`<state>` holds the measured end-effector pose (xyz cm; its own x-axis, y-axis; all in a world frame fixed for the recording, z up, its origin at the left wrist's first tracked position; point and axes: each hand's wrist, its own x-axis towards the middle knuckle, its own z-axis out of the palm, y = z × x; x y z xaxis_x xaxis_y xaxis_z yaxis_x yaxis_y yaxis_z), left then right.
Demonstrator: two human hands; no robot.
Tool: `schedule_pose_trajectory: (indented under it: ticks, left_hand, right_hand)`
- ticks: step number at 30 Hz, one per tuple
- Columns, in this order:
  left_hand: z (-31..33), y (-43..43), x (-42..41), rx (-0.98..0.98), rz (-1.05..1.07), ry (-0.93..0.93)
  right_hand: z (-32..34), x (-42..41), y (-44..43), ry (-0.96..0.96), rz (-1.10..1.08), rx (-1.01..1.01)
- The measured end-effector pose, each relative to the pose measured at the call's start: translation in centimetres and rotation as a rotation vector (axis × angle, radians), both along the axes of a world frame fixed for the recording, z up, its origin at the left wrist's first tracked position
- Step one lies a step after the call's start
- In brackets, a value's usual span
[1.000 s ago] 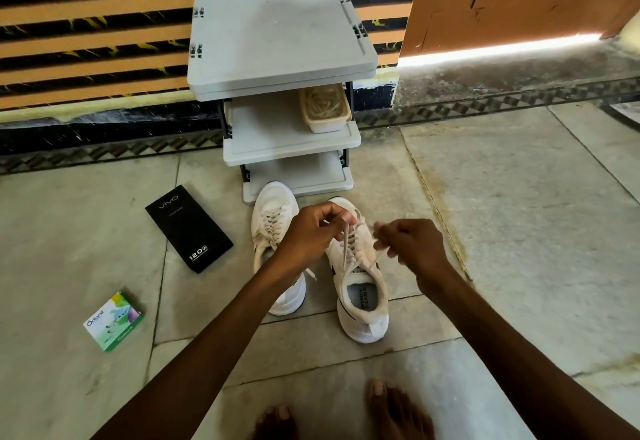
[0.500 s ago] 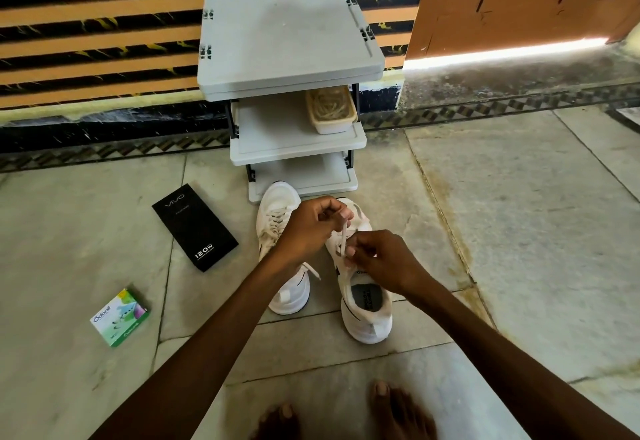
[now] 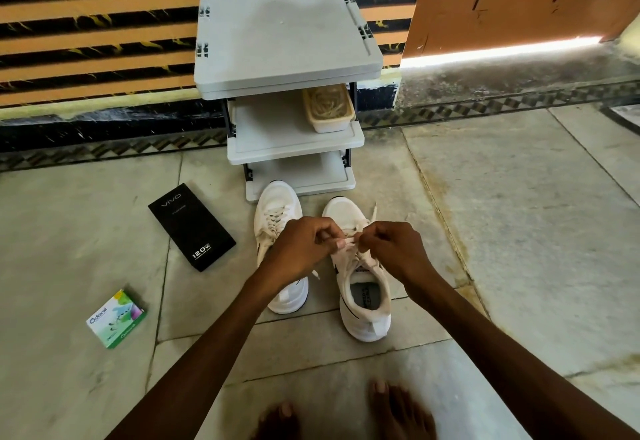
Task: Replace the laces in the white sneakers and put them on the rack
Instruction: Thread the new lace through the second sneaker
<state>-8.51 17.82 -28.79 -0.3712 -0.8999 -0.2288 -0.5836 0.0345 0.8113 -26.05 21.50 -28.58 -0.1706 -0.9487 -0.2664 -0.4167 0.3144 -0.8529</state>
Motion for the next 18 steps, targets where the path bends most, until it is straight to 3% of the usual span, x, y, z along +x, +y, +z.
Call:
schedule_pose_trajectory:
  ticks: [6,12,18]
  left_hand:
    - [-0.9,3.6,-2.3,-0.237,0.127,-0.179]
    - [-2.2,3.6,-4.0,-0.119,0.338,-0.057]
    - [-3.1,3.1,-3.9,-0.108,0.253,0.062]
  right_hand:
    - [0.4,0.1,-0.2,-0.019,0.014,0.026]
    - [0.4,0.0,-0.3,0.093,0.129,-0.024]
    - [-0.2,-0.1,-0.6,0.107,0.126,-0.032]
